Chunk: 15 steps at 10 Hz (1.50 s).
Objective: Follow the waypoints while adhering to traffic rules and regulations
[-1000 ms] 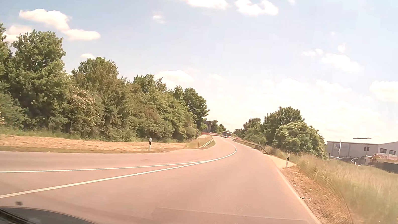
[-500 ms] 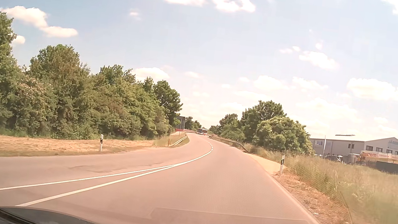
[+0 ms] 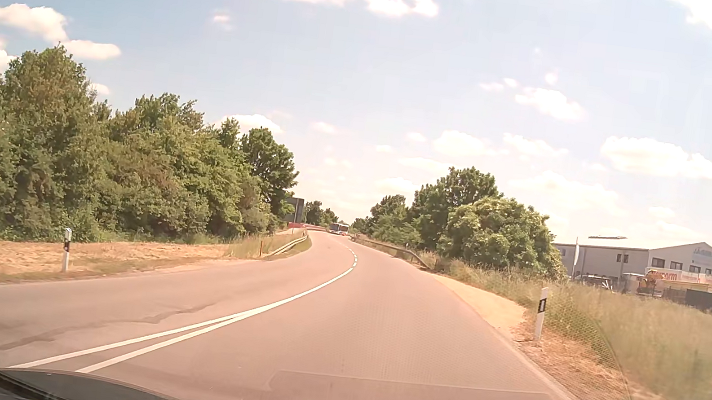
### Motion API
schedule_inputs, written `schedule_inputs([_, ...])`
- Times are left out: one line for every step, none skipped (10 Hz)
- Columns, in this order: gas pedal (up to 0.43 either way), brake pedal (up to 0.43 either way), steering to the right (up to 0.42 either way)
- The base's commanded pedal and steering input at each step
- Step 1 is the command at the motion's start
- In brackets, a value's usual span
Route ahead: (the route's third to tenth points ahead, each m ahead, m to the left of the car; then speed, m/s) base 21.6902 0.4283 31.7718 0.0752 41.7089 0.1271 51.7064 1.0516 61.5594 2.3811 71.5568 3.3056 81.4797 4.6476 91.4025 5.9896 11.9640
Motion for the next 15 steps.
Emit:
schedule_inputs([0.358,0.012,0.011])
schedule_inputs([0.358,0.006,0.008])
schedule_inputs([0.358,0.012,0.008])
schedule_inputs([0.358,0.012,0.006])
schedule_inputs([0.358,0.006,0.005])
schedule_inputs([0.358,0.006,0.003])
schedule_inputs([0.358,0.006,0.002])
schedule_inputs([0.358,0.006,0.001])
schedule_inputs([0.358,0.012,0.000])
schedule_inputs([0.358,0.012,-0.003])
schedule_inputs([0.358,0.012,-0.007])
schedule_inputs([0.358,0.012,-0.011])
schedule_inputs([0.358,0.012,-0.015])
schedule_inputs([0.358,0.006,-0.017])
schedule_inputs([0.358,0.012,-0.017])
